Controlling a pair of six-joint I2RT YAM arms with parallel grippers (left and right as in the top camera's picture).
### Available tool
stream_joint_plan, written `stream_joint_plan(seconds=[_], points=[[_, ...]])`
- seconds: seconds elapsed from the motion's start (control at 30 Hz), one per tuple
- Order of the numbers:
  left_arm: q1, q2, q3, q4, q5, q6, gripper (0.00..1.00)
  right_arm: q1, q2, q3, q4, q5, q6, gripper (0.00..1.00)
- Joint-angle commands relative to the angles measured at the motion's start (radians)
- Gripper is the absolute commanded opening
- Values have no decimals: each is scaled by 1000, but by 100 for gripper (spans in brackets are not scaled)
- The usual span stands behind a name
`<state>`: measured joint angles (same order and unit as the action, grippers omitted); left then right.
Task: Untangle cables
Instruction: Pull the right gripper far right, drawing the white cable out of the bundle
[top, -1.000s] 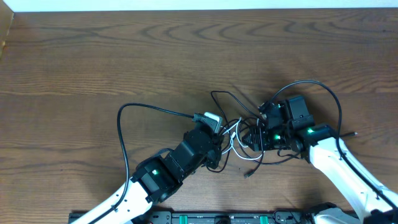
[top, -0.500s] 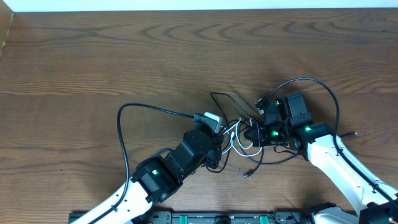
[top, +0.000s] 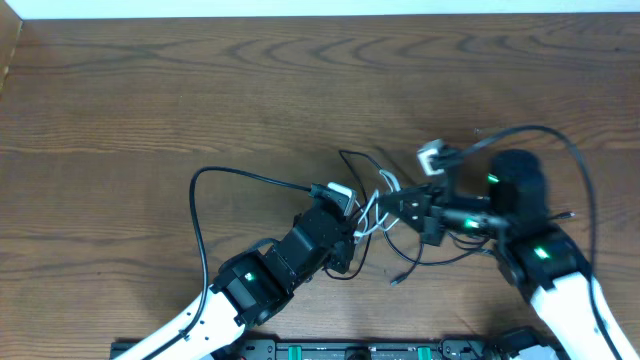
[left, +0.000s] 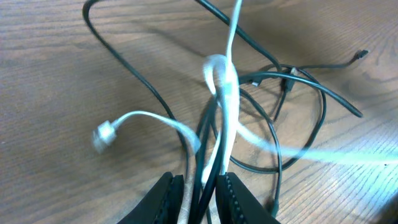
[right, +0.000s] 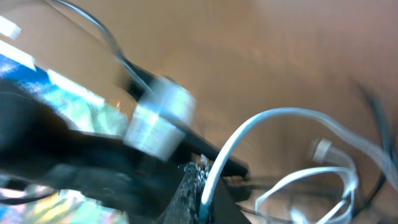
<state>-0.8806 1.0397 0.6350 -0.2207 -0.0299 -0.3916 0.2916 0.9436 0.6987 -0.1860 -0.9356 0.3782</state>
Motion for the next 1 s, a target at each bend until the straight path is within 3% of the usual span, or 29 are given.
stream_joint_plan(seconds=[0.0,0.2,0.67,0.97], points=[[3,-7,11,-3,-16,10,24,-44,-117,8,90,-39,80,1],[3,-7,11,-3,-16,10,24,-92,-204,8,277,-43,182,1],[3,-7,11,-3,-16,10,24,-153,-203,8,716,-31,370,1],[3,-7,11,-3,-16,10,24,-340,-178,12,709,-41,349,1]])
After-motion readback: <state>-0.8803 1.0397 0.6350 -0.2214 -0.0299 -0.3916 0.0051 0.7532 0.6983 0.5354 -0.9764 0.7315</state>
